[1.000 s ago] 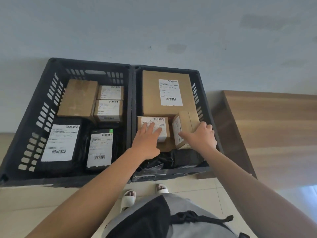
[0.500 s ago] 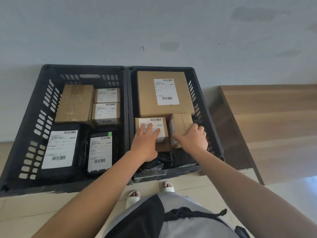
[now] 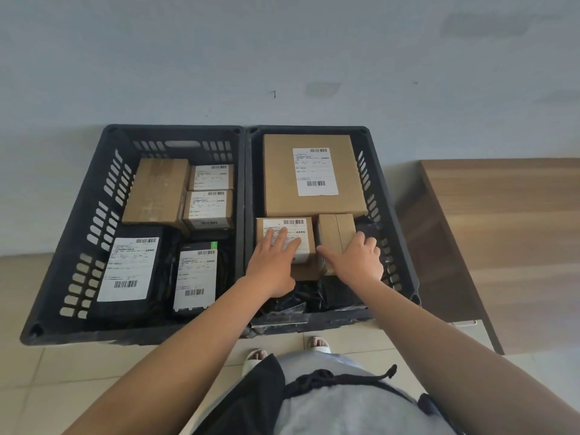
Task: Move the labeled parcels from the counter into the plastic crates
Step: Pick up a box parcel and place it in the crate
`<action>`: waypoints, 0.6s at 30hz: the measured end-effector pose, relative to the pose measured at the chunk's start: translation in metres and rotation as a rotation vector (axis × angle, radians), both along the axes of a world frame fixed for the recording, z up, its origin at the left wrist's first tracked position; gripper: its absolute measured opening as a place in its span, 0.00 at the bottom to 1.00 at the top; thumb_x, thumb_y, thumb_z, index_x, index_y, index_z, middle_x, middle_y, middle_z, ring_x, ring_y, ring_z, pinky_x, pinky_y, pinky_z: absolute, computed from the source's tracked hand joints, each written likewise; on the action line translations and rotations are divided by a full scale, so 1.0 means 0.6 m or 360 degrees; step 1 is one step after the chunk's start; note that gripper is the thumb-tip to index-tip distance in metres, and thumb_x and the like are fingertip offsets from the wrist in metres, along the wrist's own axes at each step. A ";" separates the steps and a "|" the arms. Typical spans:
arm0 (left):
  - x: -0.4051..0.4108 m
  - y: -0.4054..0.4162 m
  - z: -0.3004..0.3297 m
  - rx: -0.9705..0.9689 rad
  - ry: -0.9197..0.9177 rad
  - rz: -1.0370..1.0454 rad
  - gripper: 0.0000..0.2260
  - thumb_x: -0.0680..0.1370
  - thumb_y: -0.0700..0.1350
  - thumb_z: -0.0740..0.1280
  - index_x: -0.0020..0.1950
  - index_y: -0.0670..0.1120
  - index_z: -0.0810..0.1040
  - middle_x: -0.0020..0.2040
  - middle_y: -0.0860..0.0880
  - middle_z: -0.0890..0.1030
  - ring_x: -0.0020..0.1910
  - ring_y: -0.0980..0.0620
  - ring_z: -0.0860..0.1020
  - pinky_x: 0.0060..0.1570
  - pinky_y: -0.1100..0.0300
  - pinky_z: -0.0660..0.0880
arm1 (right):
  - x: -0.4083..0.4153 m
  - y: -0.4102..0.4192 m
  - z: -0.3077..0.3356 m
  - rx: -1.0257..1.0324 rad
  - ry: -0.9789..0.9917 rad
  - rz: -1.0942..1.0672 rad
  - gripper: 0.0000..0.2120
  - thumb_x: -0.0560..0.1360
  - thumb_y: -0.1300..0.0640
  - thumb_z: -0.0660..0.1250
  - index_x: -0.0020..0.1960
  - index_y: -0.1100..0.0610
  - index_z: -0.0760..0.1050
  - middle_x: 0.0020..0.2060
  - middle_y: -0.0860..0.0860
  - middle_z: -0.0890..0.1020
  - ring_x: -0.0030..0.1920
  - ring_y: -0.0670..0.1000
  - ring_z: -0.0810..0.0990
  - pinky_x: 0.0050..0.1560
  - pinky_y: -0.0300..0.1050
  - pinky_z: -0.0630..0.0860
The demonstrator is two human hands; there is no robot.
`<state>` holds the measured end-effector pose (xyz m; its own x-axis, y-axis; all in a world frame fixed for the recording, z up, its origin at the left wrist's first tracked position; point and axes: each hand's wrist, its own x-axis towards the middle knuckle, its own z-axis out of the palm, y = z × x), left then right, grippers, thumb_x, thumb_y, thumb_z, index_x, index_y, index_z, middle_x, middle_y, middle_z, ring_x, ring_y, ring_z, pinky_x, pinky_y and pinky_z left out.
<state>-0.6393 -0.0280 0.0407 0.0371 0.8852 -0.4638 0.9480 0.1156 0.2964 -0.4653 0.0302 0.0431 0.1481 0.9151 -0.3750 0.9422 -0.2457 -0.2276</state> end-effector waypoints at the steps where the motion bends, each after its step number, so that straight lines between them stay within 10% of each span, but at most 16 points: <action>1: -0.001 0.002 0.003 -0.0013 -0.0006 -0.0006 0.41 0.80 0.43 0.69 0.85 0.56 0.47 0.86 0.48 0.39 0.83 0.41 0.37 0.81 0.44 0.42 | 0.001 0.000 0.002 -0.0008 0.0032 -0.0013 0.51 0.71 0.24 0.66 0.80 0.55 0.56 0.76 0.57 0.66 0.76 0.62 0.66 0.70 0.63 0.73; 8: -0.006 -0.003 0.052 0.0107 -0.0501 0.0206 0.36 0.81 0.46 0.69 0.84 0.54 0.53 0.86 0.49 0.50 0.84 0.45 0.47 0.81 0.44 0.50 | 0.053 -0.058 0.043 0.0072 0.0733 -0.0109 0.42 0.77 0.34 0.69 0.82 0.46 0.54 0.81 0.50 0.59 0.79 0.58 0.61 0.74 0.63 0.66; 13: 0.023 -0.048 0.074 0.0158 -0.1147 0.0462 0.21 0.82 0.43 0.68 0.73 0.58 0.71 0.77 0.54 0.70 0.77 0.51 0.66 0.75 0.52 0.64 | 0.112 -0.138 0.085 0.0322 0.1119 -0.0423 0.15 0.79 0.48 0.71 0.65 0.42 0.75 0.61 0.43 0.80 0.57 0.42 0.79 0.54 0.41 0.76; 18: 0.063 -0.061 0.080 0.0111 -0.1438 0.0321 0.15 0.82 0.43 0.68 0.61 0.63 0.78 0.57 0.65 0.80 0.59 0.68 0.77 0.63 0.68 0.74 | 0.139 -0.195 0.117 0.0444 0.1330 -0.0755 0.07 0.80 0.59 0.71 0.54 0.49 0.84 0.47 0.47 0.87 0.52 0.52 0.85 0.55 0.50 0.81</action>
